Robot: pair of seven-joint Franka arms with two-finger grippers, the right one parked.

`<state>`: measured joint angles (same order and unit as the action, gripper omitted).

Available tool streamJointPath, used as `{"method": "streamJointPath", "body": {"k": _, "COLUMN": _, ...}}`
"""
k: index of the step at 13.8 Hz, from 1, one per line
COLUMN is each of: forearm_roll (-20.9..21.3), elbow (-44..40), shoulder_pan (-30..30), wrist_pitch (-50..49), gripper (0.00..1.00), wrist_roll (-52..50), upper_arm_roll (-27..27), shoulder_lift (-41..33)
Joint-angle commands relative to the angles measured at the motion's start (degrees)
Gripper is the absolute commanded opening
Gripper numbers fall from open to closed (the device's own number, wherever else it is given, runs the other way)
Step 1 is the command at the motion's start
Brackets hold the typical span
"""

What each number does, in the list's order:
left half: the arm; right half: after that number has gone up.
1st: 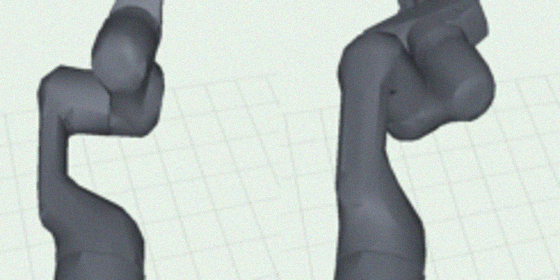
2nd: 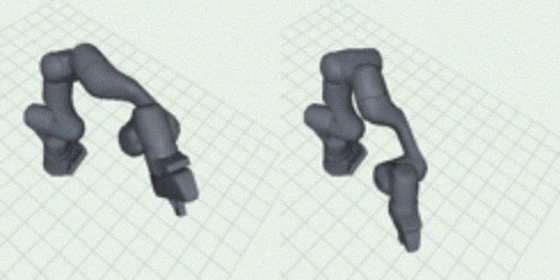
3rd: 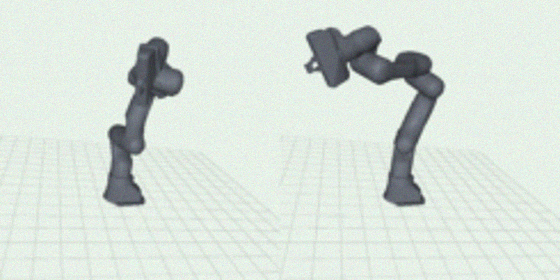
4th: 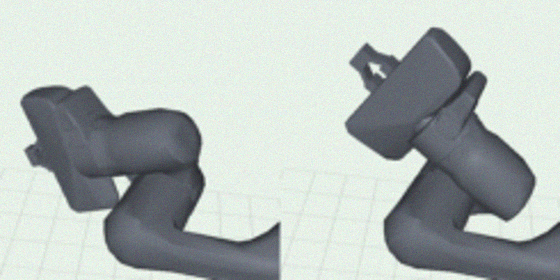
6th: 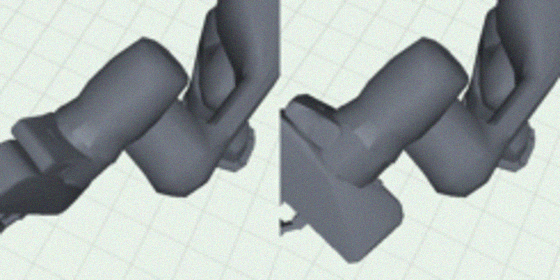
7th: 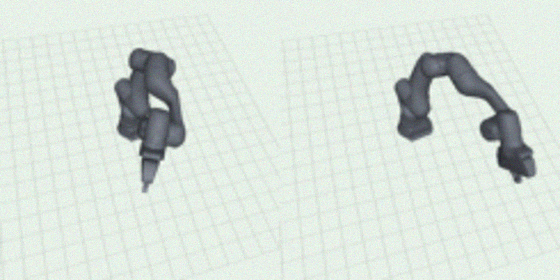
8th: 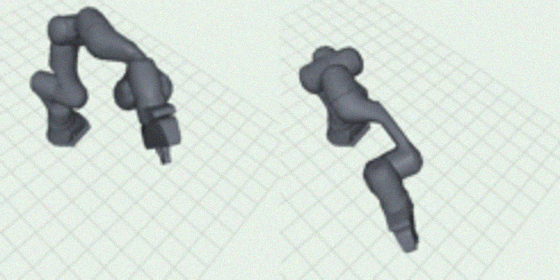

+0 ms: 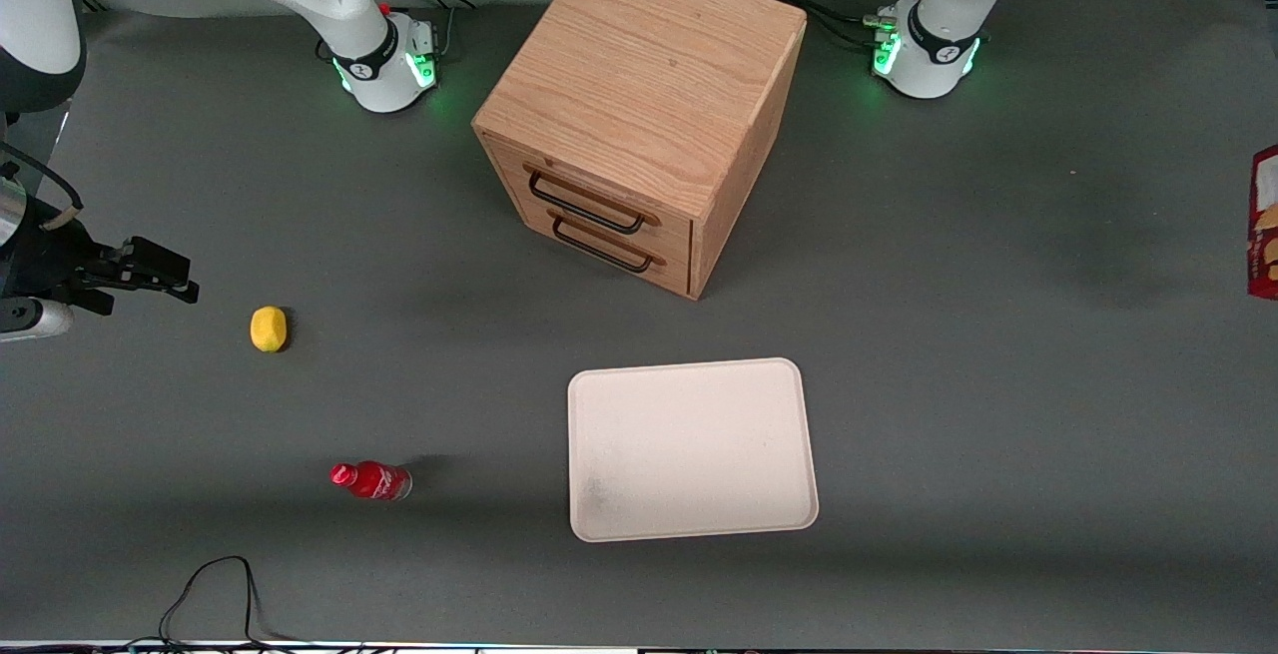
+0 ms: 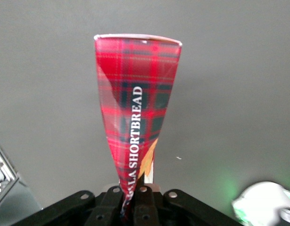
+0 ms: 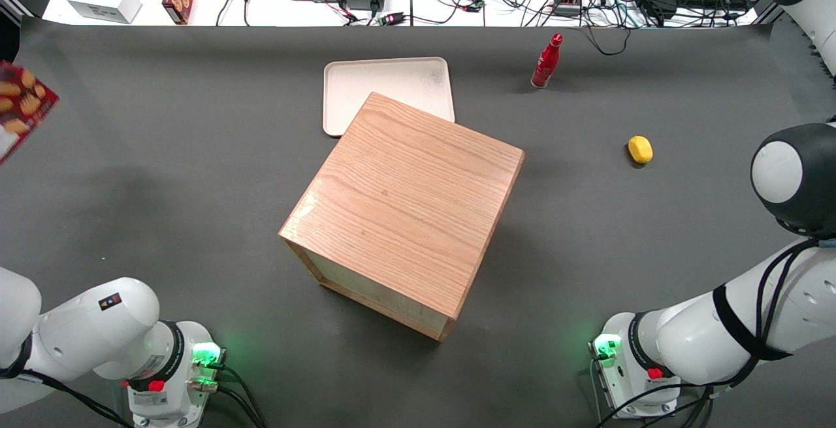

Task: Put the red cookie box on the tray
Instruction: 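Lift the box and carry it with the left gripper to the tray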

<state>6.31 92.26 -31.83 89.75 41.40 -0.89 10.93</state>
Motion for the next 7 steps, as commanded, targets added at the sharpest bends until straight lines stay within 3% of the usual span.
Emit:
{"method": "streamJointPath", "body": {"k": 1, "forearm_roll": 0.8, "elbow": -13.73, "shoulder_pan": 4.3, "wrist_pitch": -12.46, "gripper": 0.0, "wrist_roll": -5.17, "upper_arm_roll": 0.62, "shoulder_lift": 0.68}}
{"method": "streamJointPath", "body": {"k": 3, "forearm_roll": 0.72, "elbow": -18.15, "shoulder_pan": 6.94, "wrist_pitch": -15.73, "gripper": 0.0, "wrist_roll": -8.07, "upper_arm_roll": 0.62, "shoulder_lift": 0.68}}
{"method": "streamJointPath", "body": {"k": 7, "forearm_roll": -0.34, "elbow": -18.78, "shoulder_pan": 13.0, "wrist_pitch": -16.89, "gripper": 0.0, "wrist_roll": -18.51, "upper_arm_roll": -0.34, "shoulder_lift": 1.2}}
